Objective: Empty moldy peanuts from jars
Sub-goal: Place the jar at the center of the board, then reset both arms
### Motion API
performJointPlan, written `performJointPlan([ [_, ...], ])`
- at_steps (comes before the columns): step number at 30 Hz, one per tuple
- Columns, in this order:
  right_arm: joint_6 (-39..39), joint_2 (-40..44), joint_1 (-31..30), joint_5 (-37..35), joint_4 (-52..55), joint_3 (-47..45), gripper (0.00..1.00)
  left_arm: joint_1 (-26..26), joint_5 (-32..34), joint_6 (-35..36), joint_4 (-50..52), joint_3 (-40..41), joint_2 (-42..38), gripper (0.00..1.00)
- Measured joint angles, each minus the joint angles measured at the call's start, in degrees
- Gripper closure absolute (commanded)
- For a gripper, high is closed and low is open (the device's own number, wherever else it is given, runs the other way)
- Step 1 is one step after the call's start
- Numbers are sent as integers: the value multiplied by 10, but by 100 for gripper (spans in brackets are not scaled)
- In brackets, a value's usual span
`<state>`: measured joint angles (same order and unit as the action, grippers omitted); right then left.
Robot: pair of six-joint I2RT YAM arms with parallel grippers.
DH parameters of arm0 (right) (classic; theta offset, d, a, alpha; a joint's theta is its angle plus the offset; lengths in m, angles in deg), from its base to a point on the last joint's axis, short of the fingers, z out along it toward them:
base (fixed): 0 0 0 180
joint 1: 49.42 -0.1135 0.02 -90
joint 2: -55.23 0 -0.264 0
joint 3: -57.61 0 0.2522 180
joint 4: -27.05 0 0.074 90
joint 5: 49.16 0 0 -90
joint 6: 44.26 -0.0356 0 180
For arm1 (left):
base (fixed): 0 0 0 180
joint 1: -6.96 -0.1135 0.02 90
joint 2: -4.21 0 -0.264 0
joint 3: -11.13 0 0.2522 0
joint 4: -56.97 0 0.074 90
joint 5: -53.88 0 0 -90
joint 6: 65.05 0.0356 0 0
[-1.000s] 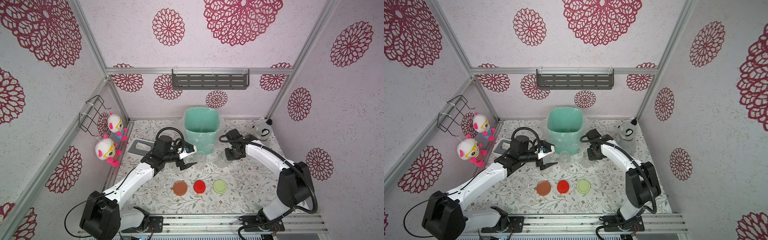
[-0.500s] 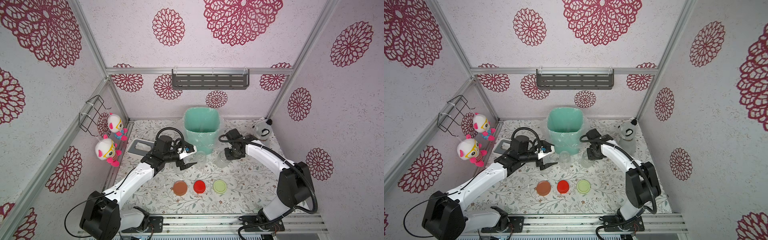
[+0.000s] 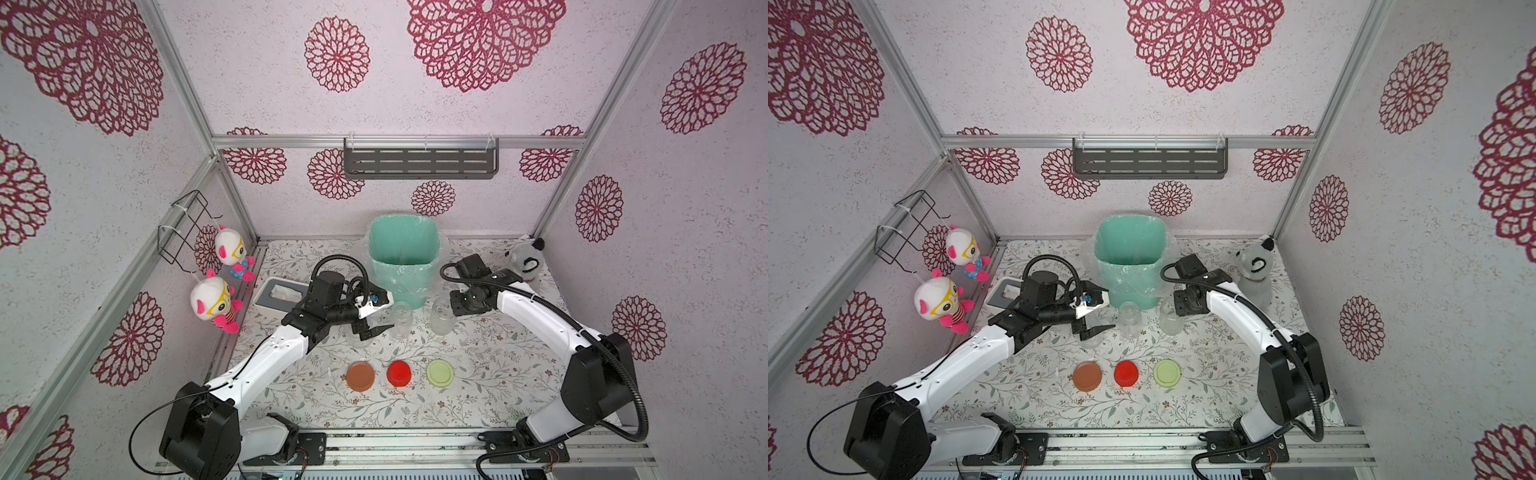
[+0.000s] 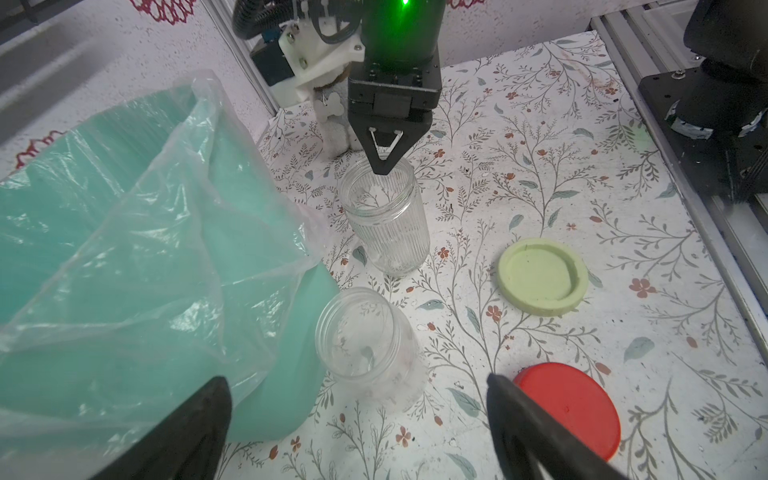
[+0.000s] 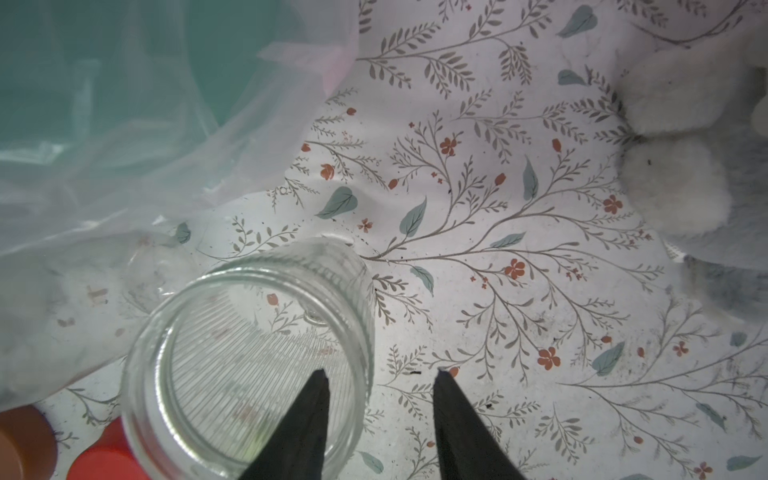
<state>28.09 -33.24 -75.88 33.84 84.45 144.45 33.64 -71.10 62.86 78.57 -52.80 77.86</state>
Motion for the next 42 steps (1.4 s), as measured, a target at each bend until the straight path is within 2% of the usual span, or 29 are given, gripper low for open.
performJointPlan([
  [3, -4, 23, 0, 2, -7, -7, 43, 0, 0, 0, 0, 0, 0, 3],
  [7, -6, 59, 0, 4, -31, -24, 27, 0, 1, -6, 0, 0, 0, 3],
  [10, -1, 96, 0, 13, -63, -48, 20, 0, 7, -16, 2, -3, 0, 3],
  [14, 4, 160, 0, 29, -125, -95, 7, 0, 33, -39, -14, -7, -5, 3],
  [17, 15, 213, 0, 34, -181, -128, 2, -5, 66, -63, -42, -7, -19, 3],
  [23, 53, 310, 1, 21, -308, -191, 1, -28, 168, -110, -93, -7, -54, 3],
  [30, 137, 389, 21, -46, -434, -298, 1, -77, 310, -157, -118, 0, -89, 3],
  [35, 158, 404, 47, -95, -515, -396, 1, -114, 386, -195, -154, 64, -127, 3],
  [42, 185, 397, 60, -110, -600, -492, 1, -179, 469, -272, -196, 162, -141, 3],
])
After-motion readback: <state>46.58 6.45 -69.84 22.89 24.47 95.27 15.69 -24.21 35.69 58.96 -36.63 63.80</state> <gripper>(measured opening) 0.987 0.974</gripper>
